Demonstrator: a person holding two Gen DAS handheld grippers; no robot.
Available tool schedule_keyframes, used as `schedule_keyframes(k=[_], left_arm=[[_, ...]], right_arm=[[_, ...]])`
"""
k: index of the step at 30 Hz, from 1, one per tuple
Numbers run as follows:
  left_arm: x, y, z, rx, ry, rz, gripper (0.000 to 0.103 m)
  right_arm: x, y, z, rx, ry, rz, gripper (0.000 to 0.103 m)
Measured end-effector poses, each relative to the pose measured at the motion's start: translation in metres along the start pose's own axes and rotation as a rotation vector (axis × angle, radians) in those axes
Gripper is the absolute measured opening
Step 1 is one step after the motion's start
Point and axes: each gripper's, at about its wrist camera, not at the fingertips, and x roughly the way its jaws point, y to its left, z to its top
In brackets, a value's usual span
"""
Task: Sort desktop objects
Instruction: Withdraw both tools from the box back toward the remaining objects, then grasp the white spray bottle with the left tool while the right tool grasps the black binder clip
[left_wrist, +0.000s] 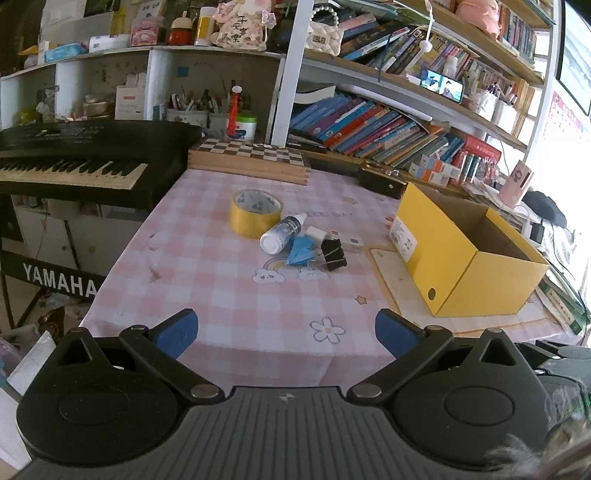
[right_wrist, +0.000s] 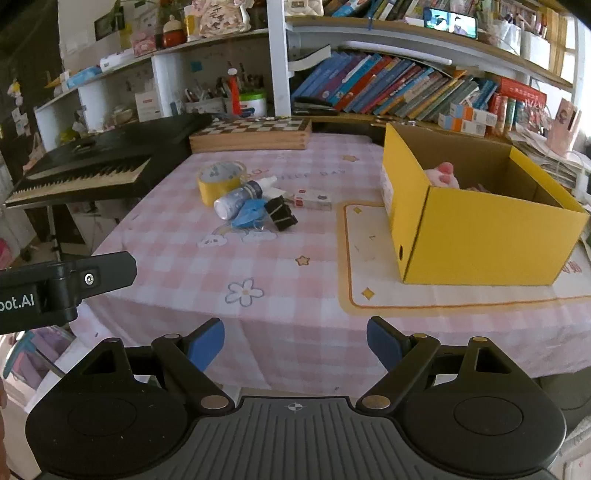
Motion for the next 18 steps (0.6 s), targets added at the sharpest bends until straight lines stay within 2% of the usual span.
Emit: schedule_keyframes(k=[18], left_arm=[[0.061,0.002,0.038,-0.041,0.023,0.069,0.102]], right_arm=[[0.056,-0.005,0.047,-0.093,-0.007,0.062,0.087]])
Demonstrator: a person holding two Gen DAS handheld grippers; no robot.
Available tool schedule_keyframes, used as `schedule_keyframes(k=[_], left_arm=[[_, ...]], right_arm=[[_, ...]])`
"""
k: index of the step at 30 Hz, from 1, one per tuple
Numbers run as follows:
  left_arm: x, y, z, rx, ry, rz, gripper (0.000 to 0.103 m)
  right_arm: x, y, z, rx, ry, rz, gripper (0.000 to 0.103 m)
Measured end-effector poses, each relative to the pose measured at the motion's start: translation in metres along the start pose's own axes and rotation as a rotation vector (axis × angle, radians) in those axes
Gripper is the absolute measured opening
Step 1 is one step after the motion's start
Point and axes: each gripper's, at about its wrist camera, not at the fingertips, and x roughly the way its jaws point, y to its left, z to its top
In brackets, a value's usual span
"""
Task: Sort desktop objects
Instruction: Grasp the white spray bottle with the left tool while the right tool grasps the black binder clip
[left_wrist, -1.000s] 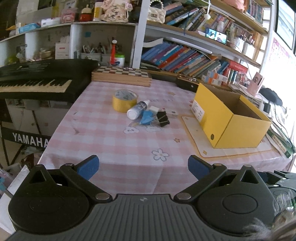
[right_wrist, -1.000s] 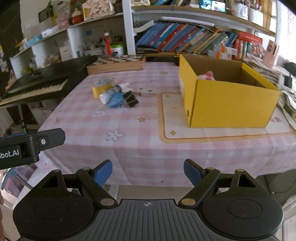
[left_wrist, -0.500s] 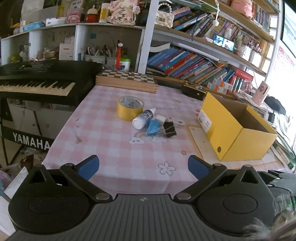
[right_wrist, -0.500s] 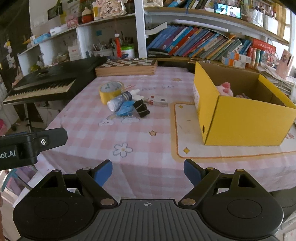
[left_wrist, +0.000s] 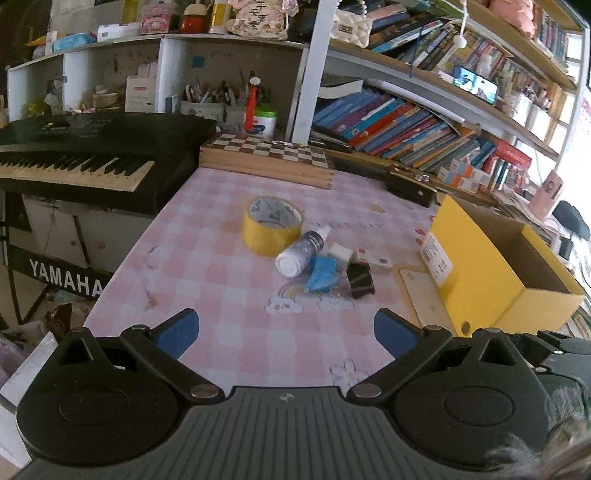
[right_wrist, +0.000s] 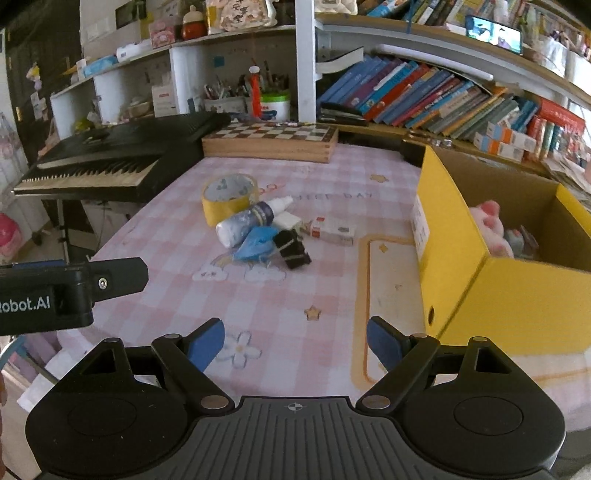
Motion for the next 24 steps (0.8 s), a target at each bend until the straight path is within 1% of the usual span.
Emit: schedule_keyframes(k=[10,18,24], left_arm=[[0.039,-0.013,0.025,0.019,0.011,0.026,0.102],[0.067,-0.014,0.046,0.025,-0.005,0.039,0.101],[0.092,-0.012,0.059,0.033,0.006,0.044,0.101]], right_arm=[[0.036,-0.015,0.027,0.003,0.004,0.059,0.087],[0.062,-0.022,0.044,-0.008,0.014,0.06,0.087],[0.082,-0.021,0.054,-0.021,0.028,0.086,0.087]])
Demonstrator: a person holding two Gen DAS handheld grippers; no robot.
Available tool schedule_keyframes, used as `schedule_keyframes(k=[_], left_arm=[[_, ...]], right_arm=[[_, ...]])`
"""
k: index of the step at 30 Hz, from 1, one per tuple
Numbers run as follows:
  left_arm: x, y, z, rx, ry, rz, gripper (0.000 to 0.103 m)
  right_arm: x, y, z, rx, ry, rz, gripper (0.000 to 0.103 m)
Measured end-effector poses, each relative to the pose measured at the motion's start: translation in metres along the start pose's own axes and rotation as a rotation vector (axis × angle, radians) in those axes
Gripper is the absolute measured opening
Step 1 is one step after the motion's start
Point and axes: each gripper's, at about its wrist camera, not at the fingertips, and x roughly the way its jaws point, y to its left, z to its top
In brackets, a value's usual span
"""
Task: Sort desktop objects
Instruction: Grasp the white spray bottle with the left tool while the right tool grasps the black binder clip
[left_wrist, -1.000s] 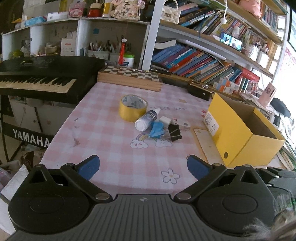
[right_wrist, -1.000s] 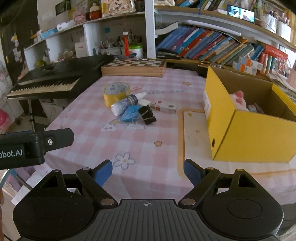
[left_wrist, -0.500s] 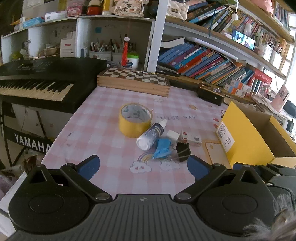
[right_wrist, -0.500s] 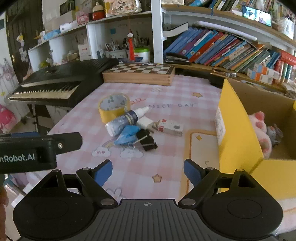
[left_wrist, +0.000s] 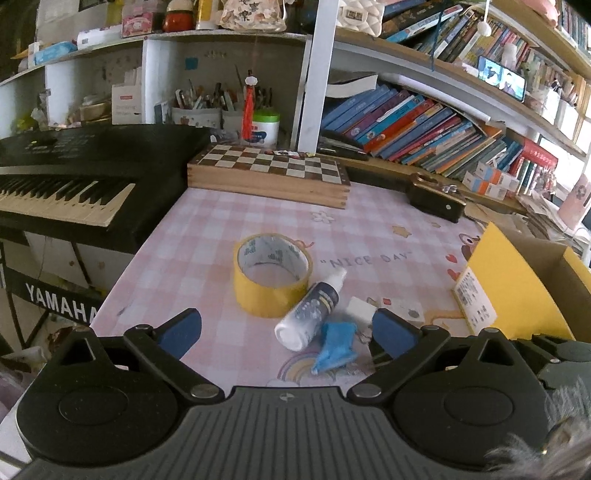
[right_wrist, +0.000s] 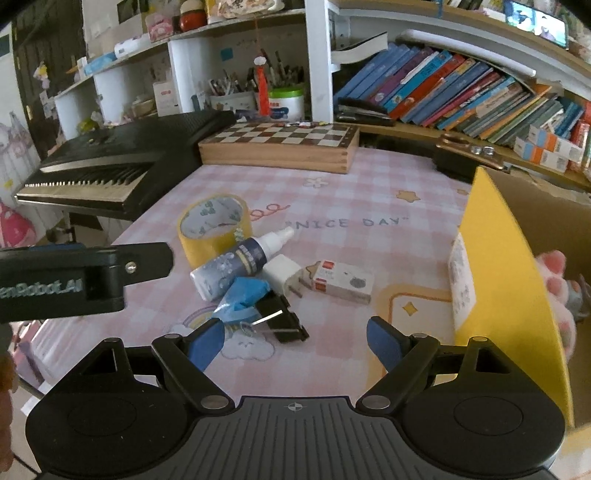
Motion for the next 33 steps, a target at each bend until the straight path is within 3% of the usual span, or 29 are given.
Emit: schedule_keyframes(k=[4,6,8,12,20,22,24,26,31,33], left_arm=[[0.021,0.001,0.006,0.002,0.022,-0.004,0.1],[0.032,0.001,0.007,0.008,0.04,-0.021,0.085],[0.044,0.001,0.007,0.018,0.073,-0.036,0.076],[0.065,0.0,0.01,0.032,0.109,-0.062,0.069],[0.102,-0.01,0.014,0.064,0.182,-0.101,0.06],[0.106,-0.012,0.013,0.065,0.191,-0.107,0.059],[0.11,-0.014,0.012,0.065,0.198,-0.119,0.058],[0.112,-0.015,0.012,0.058,0.2,-0.127,0.057],[0.118,-0.015,0.01,0.045,0.213,-0.149,0.034],[0.117,-0.014,0.01,0.037,0.221,-0.162,0.03]], right_arm=[[0.013,0.002,0.004,-0.021,0.022,0.014,0.087],[0.018,0.004,0.003,-0.036,0.037,0.021,0.086],[0.022,0.004,0.003,-0.042,0.051,0.025,0.086],[0.032,0.005,0.006,-0.054,0.058,0.037,0.073],[0.056,0.008,0.006,-0.085,0.088,0.064,0.059],[0.059,0.009,0.004,-0.1,0.1,0.074,0.048],[0.059,0.009,0.002,-0.114,0.097,0.08,0.048],[0.058,0.008,0.001,-0.124,0.091,0.08,0.034],[0.05,-0.004,0.001,-0.093,0.089,0.078,0.034],[0.045,-0.008,0.002,-0.085,0.076,0.067,0.034]])
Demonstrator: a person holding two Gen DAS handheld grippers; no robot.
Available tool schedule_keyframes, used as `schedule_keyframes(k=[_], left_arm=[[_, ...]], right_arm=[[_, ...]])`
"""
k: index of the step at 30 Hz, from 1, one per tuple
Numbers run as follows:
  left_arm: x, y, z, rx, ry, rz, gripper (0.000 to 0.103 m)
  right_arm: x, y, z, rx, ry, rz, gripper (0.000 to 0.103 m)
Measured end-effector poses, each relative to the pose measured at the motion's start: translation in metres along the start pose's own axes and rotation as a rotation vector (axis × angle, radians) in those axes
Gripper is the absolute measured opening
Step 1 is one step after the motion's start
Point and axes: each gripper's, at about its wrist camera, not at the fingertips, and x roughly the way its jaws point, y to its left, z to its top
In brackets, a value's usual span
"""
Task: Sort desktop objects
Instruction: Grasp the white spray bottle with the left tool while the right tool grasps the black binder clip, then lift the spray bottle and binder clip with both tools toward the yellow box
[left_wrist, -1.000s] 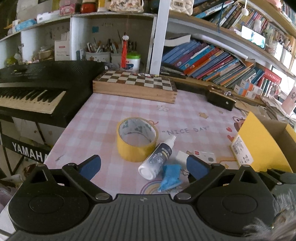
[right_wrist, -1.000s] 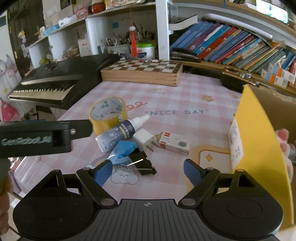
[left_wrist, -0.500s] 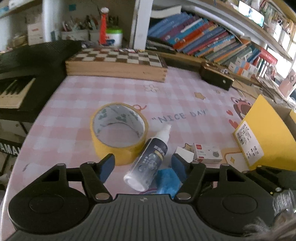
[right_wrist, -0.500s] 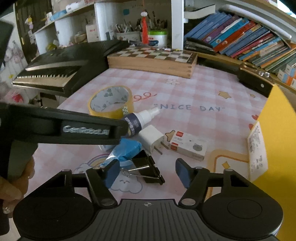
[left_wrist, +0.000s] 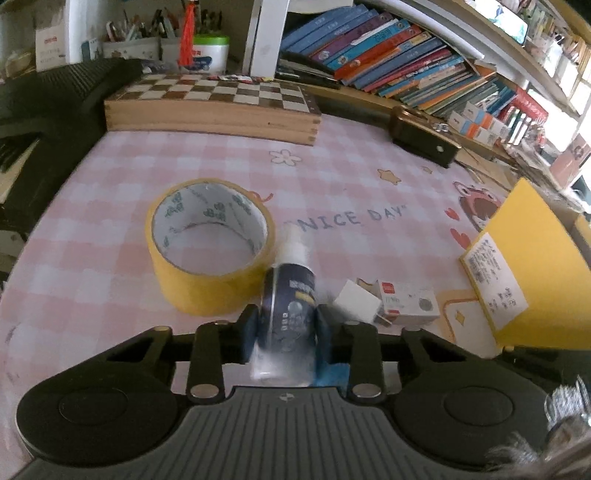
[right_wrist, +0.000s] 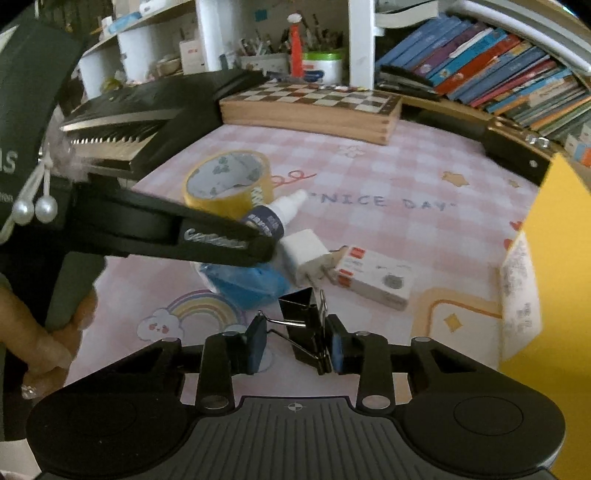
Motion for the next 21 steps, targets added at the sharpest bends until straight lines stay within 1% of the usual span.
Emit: schedule_keyframes(k=[3,10,14,18,21], left_arm=[[-0.008,0.002,-0.003,-0.015,-0.002,-0.013,0.03],[-0.04,0.006,-0.011,-0.048,-0.045,-0.04,0.03],[-0.059,0.008,-0.012,-0.09,-0.099,-0.067,0.03],[-0.088,0.012,-0.013,-0.151,-0.184,-0.107,0.03],[-0.105,0.015,-0.012,-0.187,-0.226,-0.126,0.03]], right_arm=[[-0.004,-0.003,0.001,0.015,-0.007,-0.005,0.034],[-0.012,-0.001,0.002,0.029,-0.024,-0.008,0.034],[-0.019,0.001,0.003,0.034,-0.038,-0.016,0.034],[-0.034,0.002,0.005,0.047,-0.069,-0.024,0.034],[-0.044,0.003,0.004,0.064,-0.087,-0.027,0.034]])
